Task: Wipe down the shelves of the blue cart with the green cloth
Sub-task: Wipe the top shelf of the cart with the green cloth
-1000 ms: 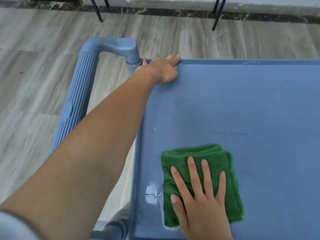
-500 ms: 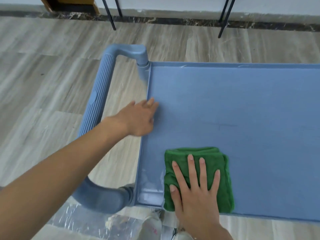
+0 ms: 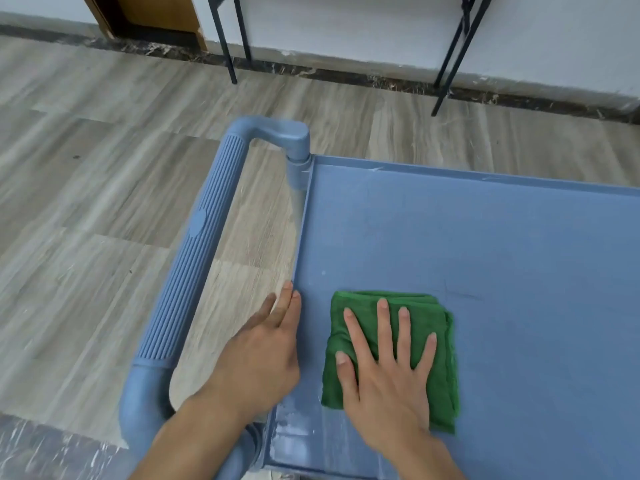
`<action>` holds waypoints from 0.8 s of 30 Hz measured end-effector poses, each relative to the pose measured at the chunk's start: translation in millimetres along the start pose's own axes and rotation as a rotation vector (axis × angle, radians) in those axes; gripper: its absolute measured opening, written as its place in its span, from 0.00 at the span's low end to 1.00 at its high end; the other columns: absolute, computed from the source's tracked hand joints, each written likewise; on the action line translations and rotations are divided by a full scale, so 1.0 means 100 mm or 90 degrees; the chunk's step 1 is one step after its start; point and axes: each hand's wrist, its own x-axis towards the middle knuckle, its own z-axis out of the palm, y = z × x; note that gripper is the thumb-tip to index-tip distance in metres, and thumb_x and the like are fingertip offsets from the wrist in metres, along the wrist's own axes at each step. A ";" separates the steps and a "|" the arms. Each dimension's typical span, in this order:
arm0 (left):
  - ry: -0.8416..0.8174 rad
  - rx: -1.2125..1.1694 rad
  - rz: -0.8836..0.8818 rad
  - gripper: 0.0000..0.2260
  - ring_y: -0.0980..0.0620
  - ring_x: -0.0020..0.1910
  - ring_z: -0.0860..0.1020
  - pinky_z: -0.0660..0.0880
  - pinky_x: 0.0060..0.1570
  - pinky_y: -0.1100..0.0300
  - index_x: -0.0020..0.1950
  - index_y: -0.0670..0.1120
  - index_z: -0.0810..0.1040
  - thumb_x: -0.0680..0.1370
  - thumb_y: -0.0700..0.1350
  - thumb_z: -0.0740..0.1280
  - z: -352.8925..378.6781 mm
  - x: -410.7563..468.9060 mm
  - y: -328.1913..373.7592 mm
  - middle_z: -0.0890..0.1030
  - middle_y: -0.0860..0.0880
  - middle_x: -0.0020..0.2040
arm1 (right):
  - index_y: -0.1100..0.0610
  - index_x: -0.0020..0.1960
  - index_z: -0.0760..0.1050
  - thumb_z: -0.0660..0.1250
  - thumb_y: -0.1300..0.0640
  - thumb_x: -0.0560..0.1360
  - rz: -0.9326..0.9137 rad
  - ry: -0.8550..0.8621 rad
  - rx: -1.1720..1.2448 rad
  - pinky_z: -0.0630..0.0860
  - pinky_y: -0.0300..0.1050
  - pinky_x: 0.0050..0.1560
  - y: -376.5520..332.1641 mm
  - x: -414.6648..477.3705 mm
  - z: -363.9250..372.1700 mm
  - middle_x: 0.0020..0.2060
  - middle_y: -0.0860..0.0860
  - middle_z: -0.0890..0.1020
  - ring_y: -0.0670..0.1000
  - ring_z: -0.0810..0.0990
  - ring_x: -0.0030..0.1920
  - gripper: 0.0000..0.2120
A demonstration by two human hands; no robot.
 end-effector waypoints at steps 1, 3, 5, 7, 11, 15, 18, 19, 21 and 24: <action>-0.006 0.005 -0.003 0.31 0.48 0.81 0.47 0.62 0.73 0.58 0.82 0.50 0.40 0.83 0.46 0.53 0.01 0.01 -0.01 0.37 0.54 0.82 | 0.41 0.81 0.55 0.51 0.38 0.80 0.003 0.000 -0.002 0.50 0.78 0.71 -0.01 0.17 0.00 0.81 0.56 0.56 0.64 0.53 0.80 0.29; -0.016 0.011 -0.024 0.30 0.46 0.81 0.41 0.61 0.75 0.54 0.81 0.55 0.38 0.83 0.54 0.51 0.01 0.03 -0.02 0.33 0.57 0.80 | 0.40 0.81 0.54 0.49 0.37 0.80 0.015 0.001 -0.007 0.48 0.77 0.72 -0.02 0.55 -0.01 0.81 0.55 0.55 0.64 0.52 0.80 0.29; -0.008 0.031 -0.039 0.30 0.45 0.80 0.37 0.57 0.76 0.52 0.81 0.57 0.38 0.82 0.60 0.47 0.04 0.03 -0.02 0.27 0.56 0.78 | 0.37 0.81 0.49 0.46 0.35 0.80 0.033 -0.002 -0.009 0.43 0.76 0.73 0.00 0.97 -0.01 0.82 0.54 0.50 0.63 0.47 0.81 0.29; 0.008 0.074 -0.043 0.32 0.40 0.81 0.45 0.62 0.74 0.46 0.82 0.54 0.49 0.79 0.63 0.47 -0.04 0.05 0.03 0.36 0.50 0.82 | 0.35 0.80 0.42 0.41 0.34 0.79 0.053 -0.009 -0.007 0.37 0.75 0.72 0.04 1.42 -0.02 0.82 0.52 0.44 0.62 0.40 0.81 0.30; 0.145 0.088 -0.049 0.33 0.28 0.69 0.69 0.73 0.57 0.30 0.70 0.45 0.77 0.77 0.66 0.54 -0.09 0.16 0.04 0.71 0.39 0.74 | 0.34 0.79 0.39 0.38 0.32 0.77 0.068 -0.023 0.021 0.32 0.73 0.71 0.12 2.29 -0.14 0.82 0.50 0.40 0.60 0.36 0.80 0.30; 0.178 0.090 -0.073 0.36 0.30 0.68 0.71 0.72 0.59 0.30 0.69 0.50 0.78 0.76 0.71 0.48 -0.05 0.25 0.05 0.75 0.41 0.71 | 0.33 0.79 0.38 0.36 0.32 0.77 0.074 -0.052 0.022 0.32 0.73 0.71 0.14 2.73 -0.24 0.81 0.51 0.37 0.59 0.34 0.80 0.30; 0.188 0.089 -0.055 0.36 0.30 0.69 0.70 0.68 0.61 0.31 0.70 0.52 0.77 0.75 0.72 0.49 -0.03 0.29 0.04 0.74 0.42 0.72 | 0.33 0.78 0.37 0.35 0.32 0.77 0.074 -0.046 0.023 0.31 0.73 0.71 0.11 2.73 -0.24 0.81 0.50 0.37 0.59 0.33 0.80 0.30; 0.190 0.103 -0.038 0.36 0.30 0.70 0.70 0.66 0.62 0.30 0.70 0.51 0.78 0.75 0.72 0.51 -0.02 0.30 0.04 0.73 0.42 0.73 | 0.33 0.78 0.36 0.35 0.32 0.77 0.072 -0.044 0.024 0.31 0.73 0.72 0.11 2.71 -0.24 0.81 0.50 0.37 0.59 0.33 0.80 0.30; 0.184 0.108 -0.007 0.35 0.31 0.73 0.66 0.62 0.64 0.30 0.72 0.51 0.74 0.75 0.72 0.54 -0.01 0.28 0.06 0.69 0.43 0.76 | 0.33 0.79 0.36 0.37 0.33 0.78 0.063 -0.050 0.019 0.31 0.73 0.72 0.08 2.65 -0.26 0.81 0.49 0.37 0.58 0.33 0.80 0.29; 0.169 0.111 -0.004 0.36 0.34 0.78 0.56 0.54 0.68 0.31 0.79 0.52 0.63 0.78 0.72 0.50 0.00 0.20 0.08 0.59 0.45 0.81 | 0.34 0.79 0.37 0.37 0.34 0.79 0.033 -0.063 0.012 0.32 0.73 0.73 -0.03 2.43 -0.22 0.81 0.48 0.37 0.58 0.33 0.80 0.29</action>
